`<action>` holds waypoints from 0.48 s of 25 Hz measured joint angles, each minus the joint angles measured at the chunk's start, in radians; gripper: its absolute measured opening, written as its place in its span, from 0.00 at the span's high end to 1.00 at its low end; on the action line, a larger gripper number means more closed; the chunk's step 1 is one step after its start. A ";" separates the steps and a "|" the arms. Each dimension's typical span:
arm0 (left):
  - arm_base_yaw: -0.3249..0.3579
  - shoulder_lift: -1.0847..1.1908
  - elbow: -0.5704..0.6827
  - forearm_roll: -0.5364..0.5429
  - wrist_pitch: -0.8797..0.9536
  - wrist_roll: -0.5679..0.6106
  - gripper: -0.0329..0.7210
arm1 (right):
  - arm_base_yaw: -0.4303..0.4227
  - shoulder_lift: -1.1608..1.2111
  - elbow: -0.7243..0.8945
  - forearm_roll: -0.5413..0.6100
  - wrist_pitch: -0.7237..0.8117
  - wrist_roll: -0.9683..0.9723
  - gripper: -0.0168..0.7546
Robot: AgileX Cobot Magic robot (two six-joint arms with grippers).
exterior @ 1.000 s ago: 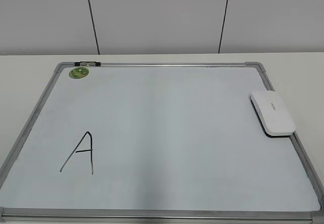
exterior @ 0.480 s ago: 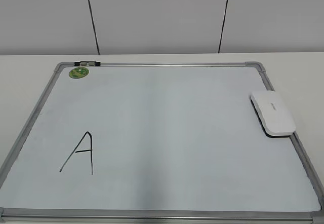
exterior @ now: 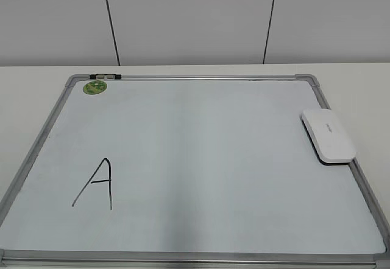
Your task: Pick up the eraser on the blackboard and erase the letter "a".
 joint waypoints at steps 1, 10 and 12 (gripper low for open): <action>0.000 -0.022 0.000 0.000 0.000 0.000 0.41 | 0.000 0.000 0.000 0.000 0.000 0.000 0.22; 0.000 -0.236 0.000 0.000 0.004 0.000 0.41 | 0.000 -0.114 0.000 0.000 0.000 0.002 0.22; 0.000 -0.237 0.000 0.002 0.006 0.000 0.41 | 0.000 -0.143 0.000 0.002 0.000 0.002 0.22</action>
